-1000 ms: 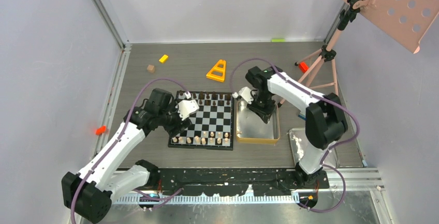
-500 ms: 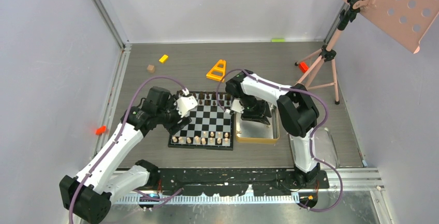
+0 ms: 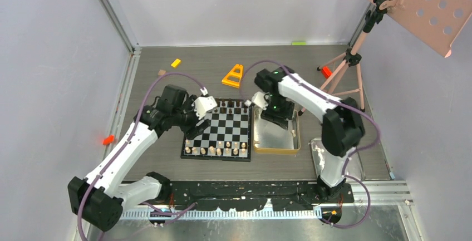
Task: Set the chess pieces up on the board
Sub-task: Place the chess piece in the storage box.
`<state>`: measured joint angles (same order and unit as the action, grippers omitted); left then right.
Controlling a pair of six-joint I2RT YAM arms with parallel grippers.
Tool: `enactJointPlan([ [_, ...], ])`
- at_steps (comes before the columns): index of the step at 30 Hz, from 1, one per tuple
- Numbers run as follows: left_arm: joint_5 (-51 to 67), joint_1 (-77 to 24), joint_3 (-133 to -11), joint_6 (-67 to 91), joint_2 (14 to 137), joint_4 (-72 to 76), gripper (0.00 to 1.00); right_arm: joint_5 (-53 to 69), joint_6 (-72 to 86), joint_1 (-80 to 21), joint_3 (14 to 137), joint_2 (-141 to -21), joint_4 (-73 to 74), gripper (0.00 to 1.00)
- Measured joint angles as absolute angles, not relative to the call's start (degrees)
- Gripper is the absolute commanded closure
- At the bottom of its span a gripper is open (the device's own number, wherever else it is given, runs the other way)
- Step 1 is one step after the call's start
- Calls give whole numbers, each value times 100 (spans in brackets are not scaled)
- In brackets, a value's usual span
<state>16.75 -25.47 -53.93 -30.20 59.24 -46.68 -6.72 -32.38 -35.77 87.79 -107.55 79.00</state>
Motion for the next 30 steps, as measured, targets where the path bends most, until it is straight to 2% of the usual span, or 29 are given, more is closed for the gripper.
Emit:
enactJointPlan([
  [6,1999,-2742,-6080,-2978,6748,-4510,27,246,-2895,-2622,8099,-9295,7030,44],
  [9,2117,-2777,-6370,-2921,7098,-4431,26,414,-2703,-2436,7651,-8934,6619,42],
  [14,2276,-2781,-6882,-2788,7765,-4390,26,784,-2456,-2359,6823,-8873,5763,40],
  [18,2314,-2781,-7345,-2672,8416,-4436,26,915,-2294,-2215,6379,-8873,5216,43],
  [22,2314,-2781,-7905,-2609,9094,-4525,26,906,-2198,-2163,6276,-8908,4884,48],
  [30,2340,-2781,-8573,-2591,9817,-4740,26,716,-2060,-2178,6276,-9308,4696,51],
])
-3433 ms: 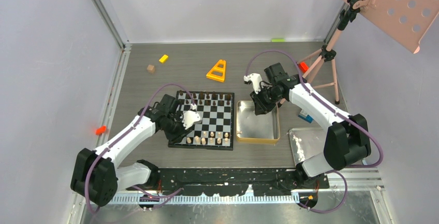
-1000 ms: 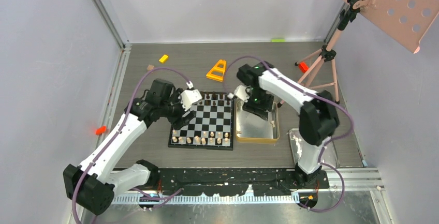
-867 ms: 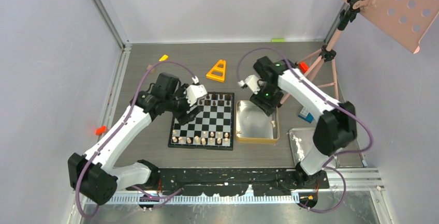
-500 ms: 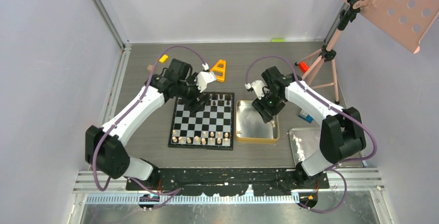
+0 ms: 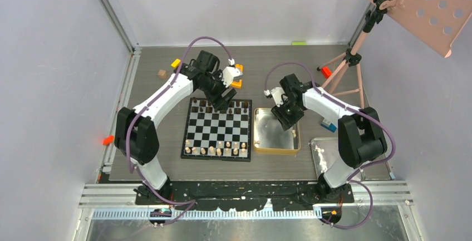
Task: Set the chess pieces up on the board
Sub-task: Place the chess piece in the storage box, then pick up the chess piece from the storage box.
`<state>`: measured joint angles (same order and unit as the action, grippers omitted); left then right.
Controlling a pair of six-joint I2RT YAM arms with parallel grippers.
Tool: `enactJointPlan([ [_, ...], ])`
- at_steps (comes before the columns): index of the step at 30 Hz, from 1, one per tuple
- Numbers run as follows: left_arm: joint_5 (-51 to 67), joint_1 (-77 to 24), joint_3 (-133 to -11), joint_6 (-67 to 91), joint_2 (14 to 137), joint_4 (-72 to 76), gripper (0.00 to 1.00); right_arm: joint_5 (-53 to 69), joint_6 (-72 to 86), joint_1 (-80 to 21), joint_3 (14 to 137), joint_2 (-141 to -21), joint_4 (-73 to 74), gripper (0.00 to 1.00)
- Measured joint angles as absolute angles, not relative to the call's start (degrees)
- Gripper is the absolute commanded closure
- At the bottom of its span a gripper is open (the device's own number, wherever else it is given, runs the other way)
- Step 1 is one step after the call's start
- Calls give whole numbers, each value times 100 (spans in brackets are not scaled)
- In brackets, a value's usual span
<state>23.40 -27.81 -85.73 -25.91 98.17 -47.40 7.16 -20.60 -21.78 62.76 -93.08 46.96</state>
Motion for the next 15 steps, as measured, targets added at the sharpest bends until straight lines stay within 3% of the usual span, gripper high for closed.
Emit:
enactJointPlan([
  [15,2359,-2781,-8621,-2593,9898,-4836,25,-134,-2176,-2602,6276,-9616,4853,54],
])
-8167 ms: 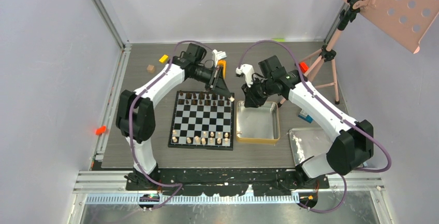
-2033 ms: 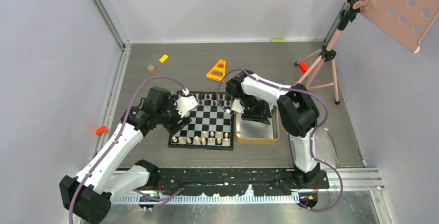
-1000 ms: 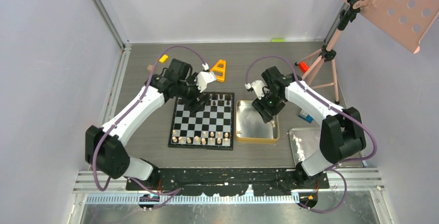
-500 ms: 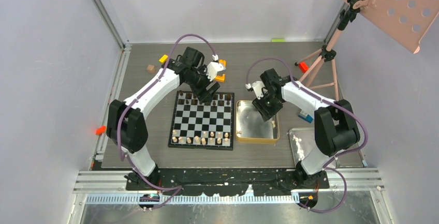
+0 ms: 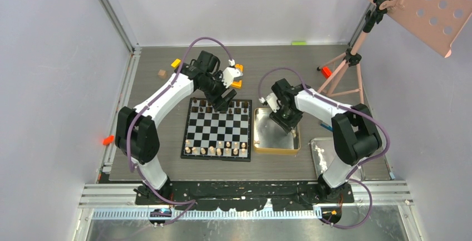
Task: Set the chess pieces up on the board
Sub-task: Pick up the chess piece from the storage box.
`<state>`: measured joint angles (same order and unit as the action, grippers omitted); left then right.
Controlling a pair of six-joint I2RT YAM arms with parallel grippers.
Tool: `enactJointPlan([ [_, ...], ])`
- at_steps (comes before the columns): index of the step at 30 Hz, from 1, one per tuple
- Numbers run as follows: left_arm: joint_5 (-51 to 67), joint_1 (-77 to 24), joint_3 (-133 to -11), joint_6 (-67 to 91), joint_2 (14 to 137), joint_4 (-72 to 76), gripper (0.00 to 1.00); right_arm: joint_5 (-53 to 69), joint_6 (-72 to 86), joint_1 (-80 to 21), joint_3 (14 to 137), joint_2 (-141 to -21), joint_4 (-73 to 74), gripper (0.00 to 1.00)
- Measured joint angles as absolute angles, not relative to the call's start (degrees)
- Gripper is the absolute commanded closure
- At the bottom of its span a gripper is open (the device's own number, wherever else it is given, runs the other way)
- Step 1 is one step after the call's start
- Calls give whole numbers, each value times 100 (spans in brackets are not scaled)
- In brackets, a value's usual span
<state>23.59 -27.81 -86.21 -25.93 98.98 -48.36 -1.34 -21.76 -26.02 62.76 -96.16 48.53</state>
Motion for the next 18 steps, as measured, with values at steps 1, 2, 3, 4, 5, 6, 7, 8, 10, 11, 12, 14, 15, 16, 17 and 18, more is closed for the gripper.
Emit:
enactJointPlan([
  [1,2359,-2781,-8621,-2591,9898,-4834,25,-224,-2196,-2652,6276,-9616,4871,55],
  [2,2362,-2781,-8617,-2593,9898,-4834,24,-272,-2209,-2670,6276,-9620,4880,55],
  [3,2362,-2781,-8604,-2593,9896,-4831,24,-355,-2222,-2707,6276,-9633,4893,55],
  [4,2362,-2781,-8580,-2593,9887,-4829,24,-427,-2235,-2735,6276,-9660,4908,55],
  [5,2362,-2781,-8549,-2593,9876,-4827,24,-499,-2237,-2768,6276,-9703,4923,55],
  [6,2362,-2781,-8517,-2596,9863,-4829,24,-541,-2239,-2783,6276,-9743,4936,55],
  [7,2362,-2781,-8488,-2596,9848,-4829,24,-582,-2241,-2808,6276,-9795,4952,56],
  [8,2362,-2781,-8444,-2596,9824,-4827,24,-617,-2241,-2823,6274,-9845,4958,56],
  [10,2364,-2781,-8372,-2596,9771,-4831,24,-666,-2244,-2853,6274,-9948,4976,57],
  [11,2364,-2781,-8342,-2596,9747,-4831,24,-681,-2246,-2860,6272,-9988,4976,57],
  [12,2364,-2781,-8309,-2596,9712,-4829,23,-701,-2248,-2871,6270,-10033,4976,57],
  [14,2364,-2781,-8256,-2598,9647,-4831,23,-718,-2250,-2884,6270,-10077,4976,59],
  [15,2364,-2781,-8235,-2596,9623,-4829,23,-722,-2250,-2893,6270,-10077,4976,61],
  [16,2364,-2781,-8219,-2598,9603,-4829,23,-722,-2252,-2899,6270,-10077,4980,63],
  [17,2364,-2781,-8200,-2598,9581,-4829,23,-720,-2250,-2904,6270,-10077,4984,65],
  [18,2364,-2781,-8180,-2598,9561,-4829,23,-718,-2252,-2912,6270,-10077,4993,66],
])
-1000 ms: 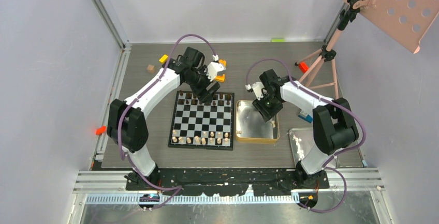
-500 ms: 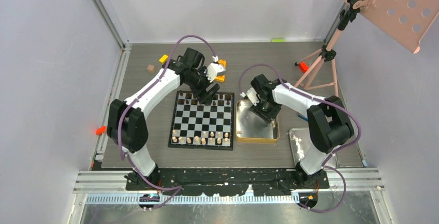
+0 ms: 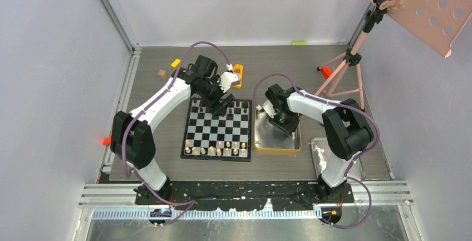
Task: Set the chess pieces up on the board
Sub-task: Pick up the chess piece from the storage box.
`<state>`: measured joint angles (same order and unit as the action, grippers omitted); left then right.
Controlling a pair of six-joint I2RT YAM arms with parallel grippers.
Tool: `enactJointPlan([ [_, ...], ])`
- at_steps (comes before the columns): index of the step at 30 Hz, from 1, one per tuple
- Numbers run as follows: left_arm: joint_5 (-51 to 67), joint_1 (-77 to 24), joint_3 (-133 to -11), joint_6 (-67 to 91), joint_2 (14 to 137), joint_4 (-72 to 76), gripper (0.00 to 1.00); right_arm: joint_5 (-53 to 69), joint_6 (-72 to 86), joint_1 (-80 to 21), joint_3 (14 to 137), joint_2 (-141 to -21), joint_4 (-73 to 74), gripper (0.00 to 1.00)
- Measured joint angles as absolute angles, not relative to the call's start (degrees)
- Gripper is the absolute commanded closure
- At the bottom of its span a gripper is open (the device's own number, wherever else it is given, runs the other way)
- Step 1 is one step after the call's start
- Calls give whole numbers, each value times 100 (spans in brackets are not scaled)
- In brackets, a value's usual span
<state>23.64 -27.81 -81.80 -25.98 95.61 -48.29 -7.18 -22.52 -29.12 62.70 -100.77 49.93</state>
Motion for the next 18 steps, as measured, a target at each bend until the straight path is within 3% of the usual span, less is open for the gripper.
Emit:
enactJointPlan([
  [8,2364,-2781,-8119,-2600,9520,-4827,22,-666,-2252,-2926,6278,-10079,5096,82],
  [18,2359,-2781,-8079,-2613,9424,-4814,22,-600,-2250,-2926,6713,-10079,5402,92],
])
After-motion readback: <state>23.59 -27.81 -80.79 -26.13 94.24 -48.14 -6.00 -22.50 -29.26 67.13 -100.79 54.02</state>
